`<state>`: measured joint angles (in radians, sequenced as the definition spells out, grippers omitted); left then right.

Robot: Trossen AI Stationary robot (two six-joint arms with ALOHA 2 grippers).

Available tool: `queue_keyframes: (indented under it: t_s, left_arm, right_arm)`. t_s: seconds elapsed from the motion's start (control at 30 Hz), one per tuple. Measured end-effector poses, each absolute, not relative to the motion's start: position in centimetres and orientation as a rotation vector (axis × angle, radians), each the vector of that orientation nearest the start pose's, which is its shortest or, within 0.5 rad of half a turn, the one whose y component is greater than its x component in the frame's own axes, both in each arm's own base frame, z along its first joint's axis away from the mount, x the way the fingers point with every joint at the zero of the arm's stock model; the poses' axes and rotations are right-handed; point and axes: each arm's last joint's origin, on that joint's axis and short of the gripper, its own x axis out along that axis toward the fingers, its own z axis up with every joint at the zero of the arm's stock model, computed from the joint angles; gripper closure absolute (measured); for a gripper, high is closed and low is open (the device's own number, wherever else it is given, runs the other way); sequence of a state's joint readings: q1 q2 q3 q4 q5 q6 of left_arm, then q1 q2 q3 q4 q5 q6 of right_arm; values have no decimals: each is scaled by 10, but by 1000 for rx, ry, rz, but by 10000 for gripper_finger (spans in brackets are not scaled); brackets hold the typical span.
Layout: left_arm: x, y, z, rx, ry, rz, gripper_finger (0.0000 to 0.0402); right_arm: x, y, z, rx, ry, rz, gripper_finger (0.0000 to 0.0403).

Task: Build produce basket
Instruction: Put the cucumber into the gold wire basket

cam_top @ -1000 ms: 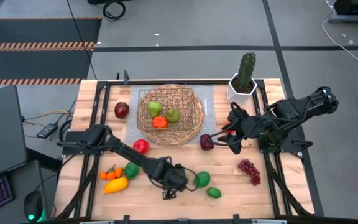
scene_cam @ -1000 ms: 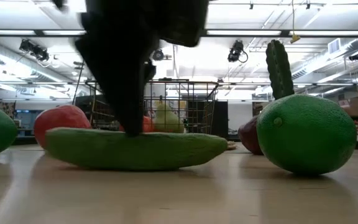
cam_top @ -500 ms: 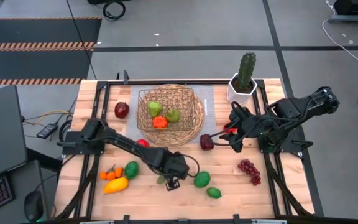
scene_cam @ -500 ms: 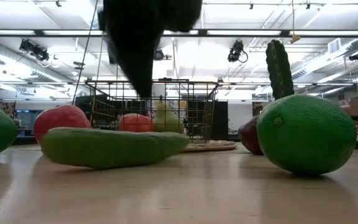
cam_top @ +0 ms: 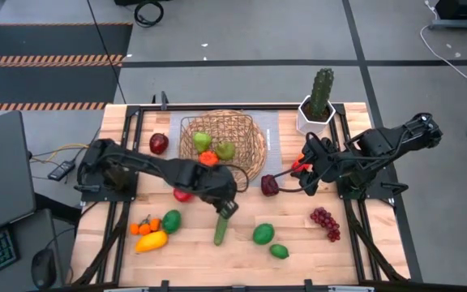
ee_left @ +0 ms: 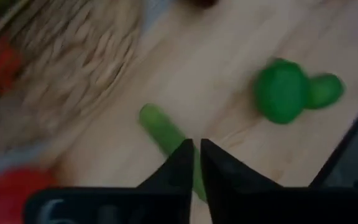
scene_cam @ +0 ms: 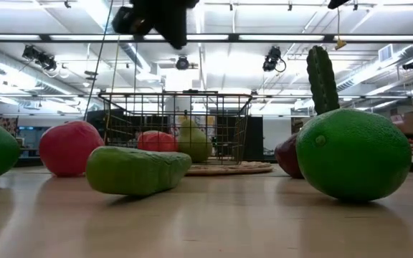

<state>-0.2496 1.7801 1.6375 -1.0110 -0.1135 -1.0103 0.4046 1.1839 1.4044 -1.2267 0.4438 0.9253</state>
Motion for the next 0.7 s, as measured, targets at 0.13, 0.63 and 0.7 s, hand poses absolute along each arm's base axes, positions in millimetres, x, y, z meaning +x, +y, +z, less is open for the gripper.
queue_keyframes:
  t_s: [0.13, 0.63, 0.7]
  left_arm:
    - [361, -87, 286, -824, 1092, 541, 299]
    - [399, -111, 175, -1022, 1351, 776, 110]
    - [406, -114, 166, -1067, 1332, 747, 101]
  right_arm:
    - [186, 66, 381, 443, 804, -442, 142]
    - [185, 68, 380, 329, 881, -317, 142]
    - [185, 68, 379, 328, 896, -295, 142]
